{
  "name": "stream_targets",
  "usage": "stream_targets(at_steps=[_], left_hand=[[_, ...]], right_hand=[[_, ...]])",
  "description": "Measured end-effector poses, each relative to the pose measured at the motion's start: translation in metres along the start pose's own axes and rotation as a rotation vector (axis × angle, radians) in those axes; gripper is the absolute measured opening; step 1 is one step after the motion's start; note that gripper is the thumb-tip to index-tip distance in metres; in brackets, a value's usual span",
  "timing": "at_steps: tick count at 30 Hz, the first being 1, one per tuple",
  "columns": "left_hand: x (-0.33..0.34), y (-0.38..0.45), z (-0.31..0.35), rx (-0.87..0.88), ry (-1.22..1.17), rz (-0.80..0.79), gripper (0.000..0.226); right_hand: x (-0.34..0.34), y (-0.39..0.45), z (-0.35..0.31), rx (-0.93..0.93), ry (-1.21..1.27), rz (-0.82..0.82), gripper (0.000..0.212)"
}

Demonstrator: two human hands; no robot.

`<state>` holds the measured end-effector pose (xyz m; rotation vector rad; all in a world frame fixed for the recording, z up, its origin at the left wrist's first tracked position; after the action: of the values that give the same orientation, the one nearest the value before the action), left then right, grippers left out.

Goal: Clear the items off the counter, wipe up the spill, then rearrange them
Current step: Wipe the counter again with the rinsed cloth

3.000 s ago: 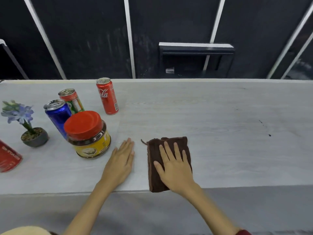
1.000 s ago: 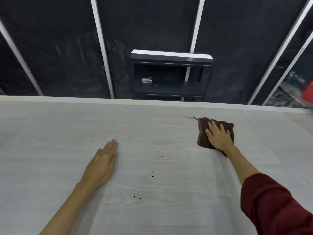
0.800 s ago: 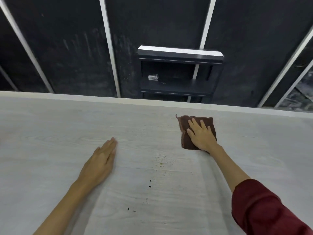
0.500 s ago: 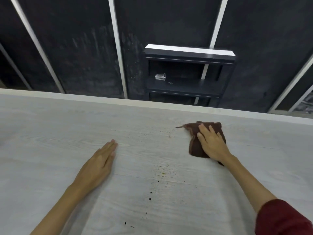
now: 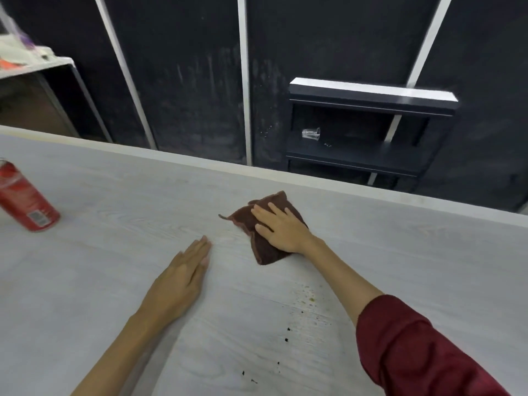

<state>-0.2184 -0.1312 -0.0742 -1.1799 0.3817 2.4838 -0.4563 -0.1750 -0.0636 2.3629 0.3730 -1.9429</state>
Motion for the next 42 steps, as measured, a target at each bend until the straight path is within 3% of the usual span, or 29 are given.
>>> stream_targets(at_steps=[6,8,14,21,24,27,33,36,42], left_hand=[[-0.017,-0.030,-0.018,-0.019,0.035,0.013,0.047],[-0.021,-0.036,-0.022,-0.013,0.047,0.000,0.047],[-0.043,-0.051,-0.039,-0.021,0.036,-0.020,0.047],[-0.090,-0.067,-0.096,-0.029,0.097,-0.044,0.048],[-0.094,-0.071,-0.109,-0.005,0.099,-0.066,0.049],[-0.093,-0.070,-0.113,0.027,0.086,-0.062,0.049],[-0.098,-0.075,-0.117,0.079,0.032,-0.117,0.050],[-0.105,-0.083,-0.121,0.088,0.020,-0.135,0.050],[-0.142,-0.114,-0.159,0.000,-0.021,-0.018,0.049]], right_hand=[[0.017,-0.069,-0.033,-0.122,-0.049,0.009,0.058],[0.017,-0.082,-0.027,-0.028,-0.048,0.028,0.069],[0.005,-0.014,-0.026,0.285,-0.028,0.032,0.055],[0.024,0.049,-0.127,0.105,-0.088,-0.043,0.051],[0.037,0.022,-0.168,0.020,-0.081,-0.014,0.053],[0.043,-0.032,-0.183,-0.004,-0.098,0.022,0.070],[0.036,-0.055,-0.146,0.292,-0.071,0.060,0.084],[0.034,-0.012,-0.152,0.378,-0.060,0.023,0.057],[0.039,0.069,-0.225,0.197,-0.022,-0.064,0.051]])
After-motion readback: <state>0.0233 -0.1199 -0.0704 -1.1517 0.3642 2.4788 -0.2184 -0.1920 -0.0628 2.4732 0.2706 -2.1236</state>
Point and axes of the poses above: each hand's wrist, its own y-axis towards the middle knuckle, its own x-axis out of the palm, z = x × y, the point moved 2 cm from there along y, towards the middle knuckle, and after that the axes turned 8 degrees about -y, right-handed, at the moved point
